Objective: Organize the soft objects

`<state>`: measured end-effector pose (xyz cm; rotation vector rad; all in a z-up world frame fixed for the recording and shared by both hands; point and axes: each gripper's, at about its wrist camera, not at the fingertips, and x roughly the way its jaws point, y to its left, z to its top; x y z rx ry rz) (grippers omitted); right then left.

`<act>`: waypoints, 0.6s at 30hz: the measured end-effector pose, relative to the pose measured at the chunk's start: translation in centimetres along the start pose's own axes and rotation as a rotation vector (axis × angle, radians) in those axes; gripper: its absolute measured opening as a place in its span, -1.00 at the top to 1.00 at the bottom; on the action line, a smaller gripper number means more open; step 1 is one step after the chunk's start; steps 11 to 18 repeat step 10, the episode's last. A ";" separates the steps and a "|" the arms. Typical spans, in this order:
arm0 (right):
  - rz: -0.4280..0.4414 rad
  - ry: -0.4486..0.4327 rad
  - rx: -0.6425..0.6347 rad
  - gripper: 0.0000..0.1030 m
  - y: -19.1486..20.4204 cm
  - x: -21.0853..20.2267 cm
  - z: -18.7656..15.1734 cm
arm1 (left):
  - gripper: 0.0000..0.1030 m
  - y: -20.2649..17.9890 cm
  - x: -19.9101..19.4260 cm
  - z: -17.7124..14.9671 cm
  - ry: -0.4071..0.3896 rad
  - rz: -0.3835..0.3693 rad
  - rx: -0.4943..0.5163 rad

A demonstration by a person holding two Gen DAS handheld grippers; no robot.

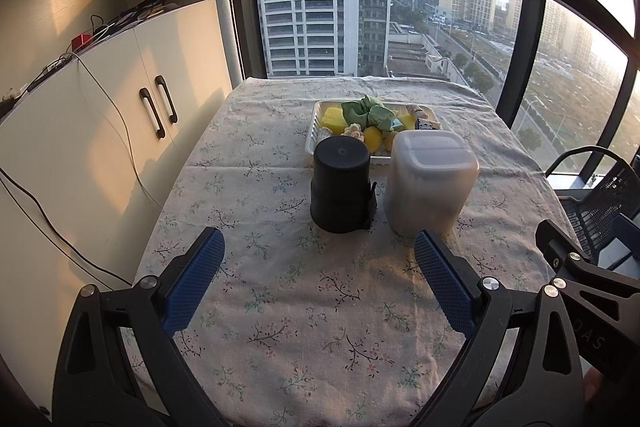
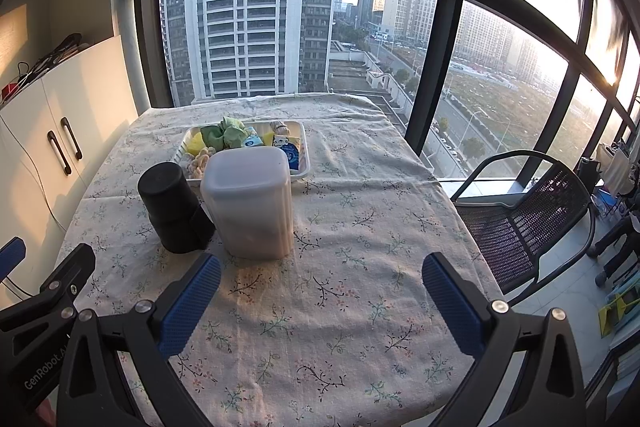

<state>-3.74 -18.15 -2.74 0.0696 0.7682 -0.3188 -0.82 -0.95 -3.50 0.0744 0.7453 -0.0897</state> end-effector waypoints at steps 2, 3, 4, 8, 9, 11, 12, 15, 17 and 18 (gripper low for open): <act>-0.002 -0.003 0.001 -1.00 0.0 -0.1 -0.1 | -0.88 0.0 0.0 0.0 -0.006 -0.002 0.000; -0.003 -0.003 0.000 -1.00 0.0 0.0 0.0 | -0.88 0.0 0.0 0.0 -0.007 -0.003 0.000; -0.003 -0.003 -0.001 -1.00 0.1 0.0 0.0 | -0.88 0.0 0.0 0.0 -0.004 -0.005 -0.002; 0.004 0.000 -0.004 -1.00 0.2 0.1 0.0 | -0.88 0.3 0.3 0.0 0.007 -0.011 -0.021; 0.010 0.002 -0.006 -1.00 0.3 0.2 0.0 | -0.88 0.5 0.5 0.0 0.009 -0.008 -0.023; 0.017 0.003 -0.007 -1.00 0.4 0.3 -0.1 | -0.88 0.5 0.6 0.0 0.009 -0.002 -0.023; 0.017 0.003 -0.007 -1.00 0.4 0.3 -0.1 | -0.88 0.5 0.6 0.0 0.009 -0.002 -0.023; 0.017 0.003 -0.007 -1.00 0.4 0.3 -0.1 | -0.88 0.5 0.6 0.0 0.009 -0.002 -0.023; 0.017 0.003 -0.007 -1.00 0.4 0.3 -0.1 | -0.88 0.5 0.6 0.0 0.009 -0.002 -0.023; 0.017 0.003 -0.007 -1.00 0.4 0.3 -0.1 | -0.88 0.5 0.6 0.0 0.009 -0.002 -0.023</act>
